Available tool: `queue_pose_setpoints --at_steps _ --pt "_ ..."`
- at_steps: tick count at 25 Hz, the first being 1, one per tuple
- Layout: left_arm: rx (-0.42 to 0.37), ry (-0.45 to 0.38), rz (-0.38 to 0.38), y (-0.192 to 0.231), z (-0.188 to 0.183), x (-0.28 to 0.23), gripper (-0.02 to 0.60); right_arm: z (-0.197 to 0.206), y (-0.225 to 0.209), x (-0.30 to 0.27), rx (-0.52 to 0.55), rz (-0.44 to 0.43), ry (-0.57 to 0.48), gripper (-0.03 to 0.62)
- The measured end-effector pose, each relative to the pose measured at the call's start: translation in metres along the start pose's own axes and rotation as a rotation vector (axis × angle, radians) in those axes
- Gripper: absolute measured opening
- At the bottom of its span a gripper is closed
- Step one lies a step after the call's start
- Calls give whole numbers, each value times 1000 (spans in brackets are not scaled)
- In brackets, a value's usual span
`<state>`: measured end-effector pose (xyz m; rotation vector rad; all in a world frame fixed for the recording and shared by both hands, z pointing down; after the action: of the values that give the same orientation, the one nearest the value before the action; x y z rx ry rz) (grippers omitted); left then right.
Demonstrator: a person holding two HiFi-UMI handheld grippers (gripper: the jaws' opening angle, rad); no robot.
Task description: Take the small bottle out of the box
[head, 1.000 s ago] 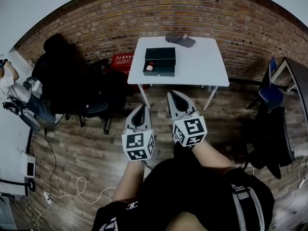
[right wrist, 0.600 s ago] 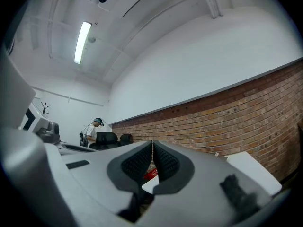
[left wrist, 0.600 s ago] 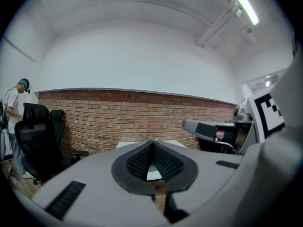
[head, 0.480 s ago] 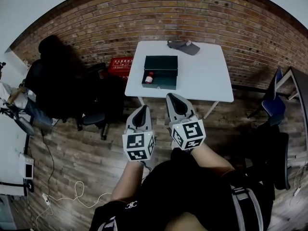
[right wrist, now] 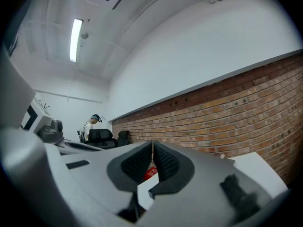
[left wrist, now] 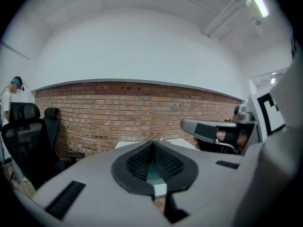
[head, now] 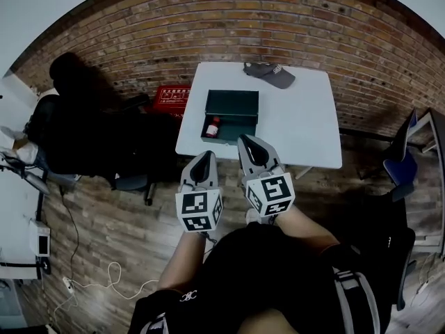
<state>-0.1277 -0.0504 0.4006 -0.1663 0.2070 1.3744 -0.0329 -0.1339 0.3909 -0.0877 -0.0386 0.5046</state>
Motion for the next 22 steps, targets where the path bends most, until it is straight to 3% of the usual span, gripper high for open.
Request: queue_pose_setpoints --at_steps 11,22 --pt "8 1 -27 -5 -22 -91 12 -6 -64 -59 10 -68 8 31" --pt "43 20 -61 3 -18 -120 12 -1 -89 -84 8 -88 28 31"
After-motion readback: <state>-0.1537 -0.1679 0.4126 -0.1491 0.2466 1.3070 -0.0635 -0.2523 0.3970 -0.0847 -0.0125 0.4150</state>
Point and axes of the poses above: the fingertips, and each gripper's own axes: x backward along the fingers, y to its left, z out of its underside, the point moved 5 cm from there along x, backward along the fingers, and after that the axes turned 2 degrees about -z, right-handed, at the moved point
